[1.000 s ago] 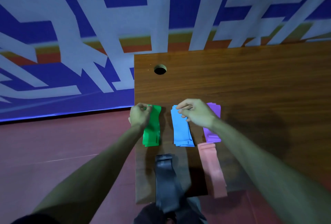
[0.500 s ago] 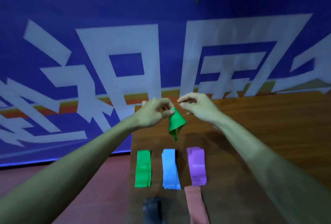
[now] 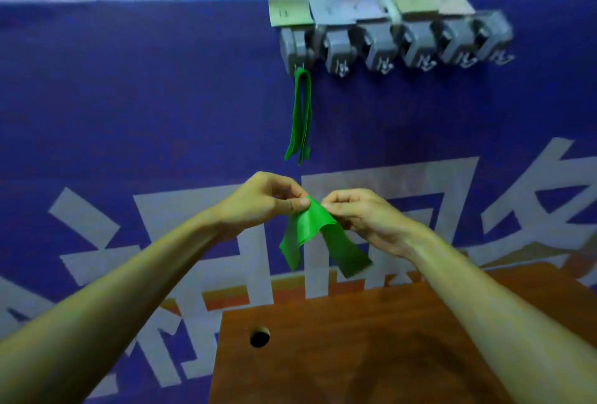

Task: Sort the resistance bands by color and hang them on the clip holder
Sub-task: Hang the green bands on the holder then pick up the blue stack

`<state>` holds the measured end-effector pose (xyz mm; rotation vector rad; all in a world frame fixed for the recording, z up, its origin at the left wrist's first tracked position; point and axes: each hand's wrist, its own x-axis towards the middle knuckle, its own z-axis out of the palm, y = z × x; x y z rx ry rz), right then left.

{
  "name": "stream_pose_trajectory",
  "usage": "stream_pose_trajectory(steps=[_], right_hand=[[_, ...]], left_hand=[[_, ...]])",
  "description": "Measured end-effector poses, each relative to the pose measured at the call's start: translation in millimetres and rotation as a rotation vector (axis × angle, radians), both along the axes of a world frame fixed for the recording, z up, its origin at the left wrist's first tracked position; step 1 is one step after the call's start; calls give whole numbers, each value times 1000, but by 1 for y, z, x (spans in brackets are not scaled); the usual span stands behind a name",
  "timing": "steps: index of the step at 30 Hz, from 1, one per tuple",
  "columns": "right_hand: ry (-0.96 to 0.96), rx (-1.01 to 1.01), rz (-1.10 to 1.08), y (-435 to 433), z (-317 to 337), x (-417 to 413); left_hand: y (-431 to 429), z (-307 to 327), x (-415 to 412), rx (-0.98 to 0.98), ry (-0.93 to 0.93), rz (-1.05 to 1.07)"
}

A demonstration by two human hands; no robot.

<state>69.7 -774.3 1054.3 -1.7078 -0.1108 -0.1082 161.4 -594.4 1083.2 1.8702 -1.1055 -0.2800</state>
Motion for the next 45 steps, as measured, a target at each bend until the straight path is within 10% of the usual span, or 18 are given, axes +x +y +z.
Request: stream_pose_trajectory(steps=[29,45], right_hand=[[-307,112,-308,-38,169,86],[-284,-571,-750,-46,165,144]], left_hand=[[-61,146,56,-412,232,519],[-81,137,99,-417,290,609]])
